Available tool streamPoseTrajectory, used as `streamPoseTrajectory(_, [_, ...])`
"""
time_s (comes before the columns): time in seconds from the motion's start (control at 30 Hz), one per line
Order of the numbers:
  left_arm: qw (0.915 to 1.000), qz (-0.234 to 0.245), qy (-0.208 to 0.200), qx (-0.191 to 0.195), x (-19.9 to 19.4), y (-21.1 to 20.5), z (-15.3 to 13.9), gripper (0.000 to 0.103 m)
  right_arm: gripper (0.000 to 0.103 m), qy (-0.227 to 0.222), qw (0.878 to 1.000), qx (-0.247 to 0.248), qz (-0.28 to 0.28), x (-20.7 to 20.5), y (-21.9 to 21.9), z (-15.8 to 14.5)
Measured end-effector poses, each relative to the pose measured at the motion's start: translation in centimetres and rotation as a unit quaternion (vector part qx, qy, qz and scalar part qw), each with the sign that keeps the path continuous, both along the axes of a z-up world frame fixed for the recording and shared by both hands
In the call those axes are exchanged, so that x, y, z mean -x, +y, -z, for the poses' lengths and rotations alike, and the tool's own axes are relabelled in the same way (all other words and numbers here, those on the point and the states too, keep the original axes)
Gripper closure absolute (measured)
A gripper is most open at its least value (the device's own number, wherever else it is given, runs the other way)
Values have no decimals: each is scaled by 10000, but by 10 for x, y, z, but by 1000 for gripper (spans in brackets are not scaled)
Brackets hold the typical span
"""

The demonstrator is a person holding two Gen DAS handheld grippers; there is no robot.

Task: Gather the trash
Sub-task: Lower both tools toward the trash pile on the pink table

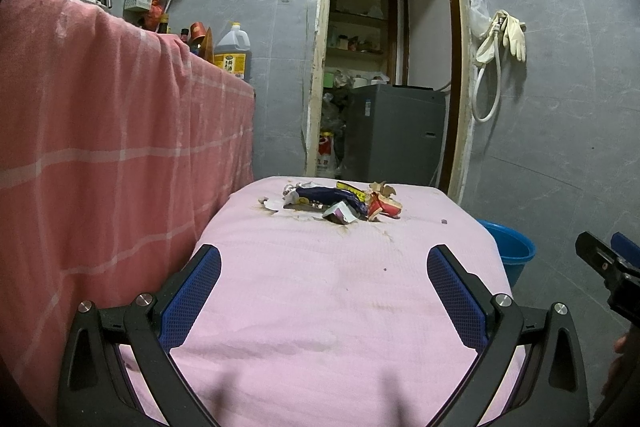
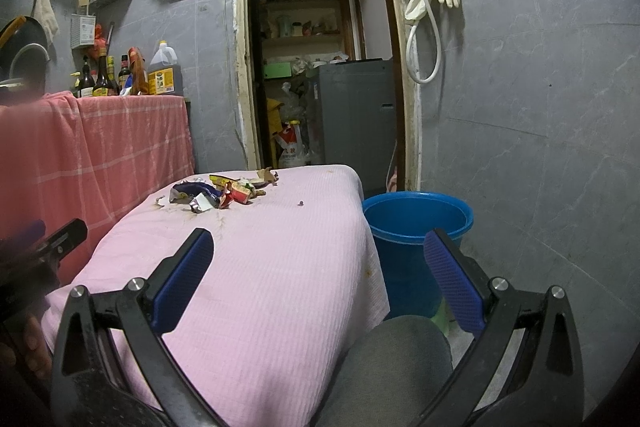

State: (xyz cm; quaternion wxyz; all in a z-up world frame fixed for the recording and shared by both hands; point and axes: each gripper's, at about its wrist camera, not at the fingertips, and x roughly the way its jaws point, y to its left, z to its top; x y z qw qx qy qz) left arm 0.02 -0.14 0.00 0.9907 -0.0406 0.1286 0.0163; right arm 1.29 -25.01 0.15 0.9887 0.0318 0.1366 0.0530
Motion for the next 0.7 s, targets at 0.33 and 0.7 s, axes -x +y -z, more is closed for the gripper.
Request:
streamPoseTrajectory(0.33, [9994,-338,-42,-101,-32,21,-17,2,0,-272,9993,-113,-232,-24,6,-18])
streamPoseTrajectory(0.7, [9987,-496,-79,-61,-79,38,-40,2,0,-751,9955,-13,-578,-63,14,-43])
